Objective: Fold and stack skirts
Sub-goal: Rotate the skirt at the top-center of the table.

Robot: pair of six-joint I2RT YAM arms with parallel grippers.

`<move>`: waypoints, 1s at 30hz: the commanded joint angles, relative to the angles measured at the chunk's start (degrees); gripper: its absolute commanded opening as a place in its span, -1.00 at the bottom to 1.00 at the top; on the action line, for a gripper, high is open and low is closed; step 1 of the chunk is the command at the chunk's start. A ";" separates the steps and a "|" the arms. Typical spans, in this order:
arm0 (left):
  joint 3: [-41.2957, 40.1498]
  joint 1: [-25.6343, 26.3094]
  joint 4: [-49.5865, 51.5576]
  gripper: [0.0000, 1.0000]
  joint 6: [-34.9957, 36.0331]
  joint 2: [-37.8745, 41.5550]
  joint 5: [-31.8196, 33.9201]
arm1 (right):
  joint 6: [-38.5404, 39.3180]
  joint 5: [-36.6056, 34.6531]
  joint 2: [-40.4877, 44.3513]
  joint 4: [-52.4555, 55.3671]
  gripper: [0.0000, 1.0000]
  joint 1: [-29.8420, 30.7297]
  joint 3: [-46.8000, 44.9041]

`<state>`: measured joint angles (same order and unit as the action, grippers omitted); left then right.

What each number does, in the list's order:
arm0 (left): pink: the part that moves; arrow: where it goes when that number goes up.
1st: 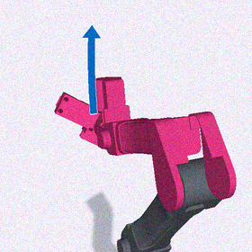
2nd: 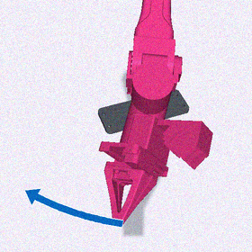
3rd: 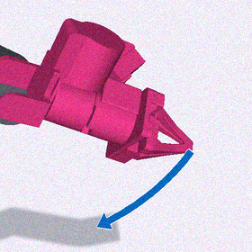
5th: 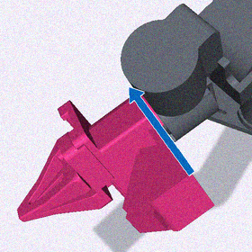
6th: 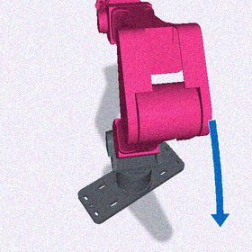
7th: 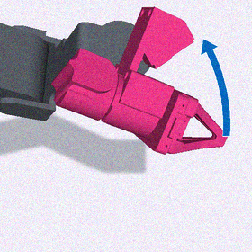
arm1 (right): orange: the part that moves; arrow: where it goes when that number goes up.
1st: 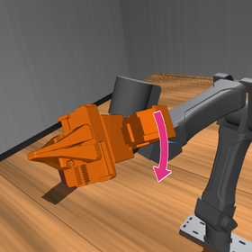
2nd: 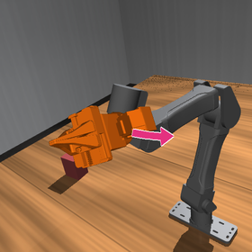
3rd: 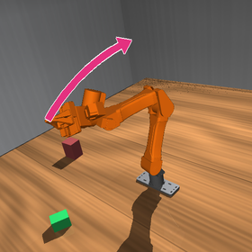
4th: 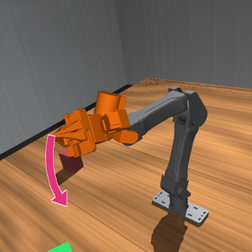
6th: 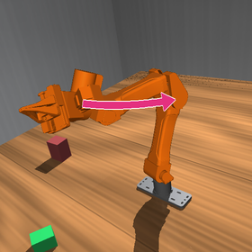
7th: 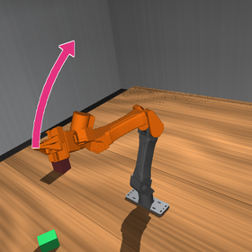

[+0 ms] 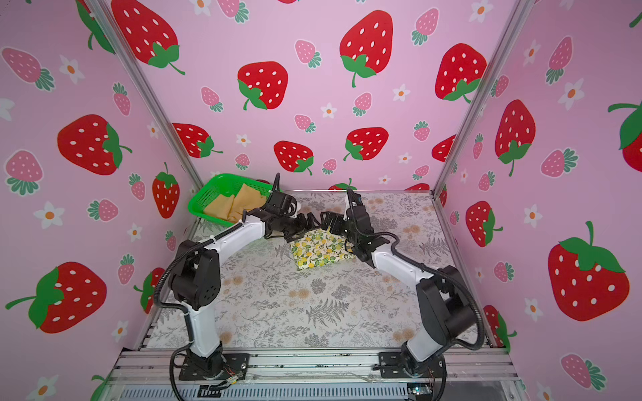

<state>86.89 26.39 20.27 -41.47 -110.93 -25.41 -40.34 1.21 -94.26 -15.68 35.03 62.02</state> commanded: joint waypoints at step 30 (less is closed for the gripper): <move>-7.83 -2.49 0.70 0.99 3.78 -6.49 3.42 | 3.56 9.08 -16.13 1.63 0.90 -5.98 -3.22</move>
<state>76.58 24.64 13.67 -40.86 -114.98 -24.62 -34.79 8.88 -109.95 -11.92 28.18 59.92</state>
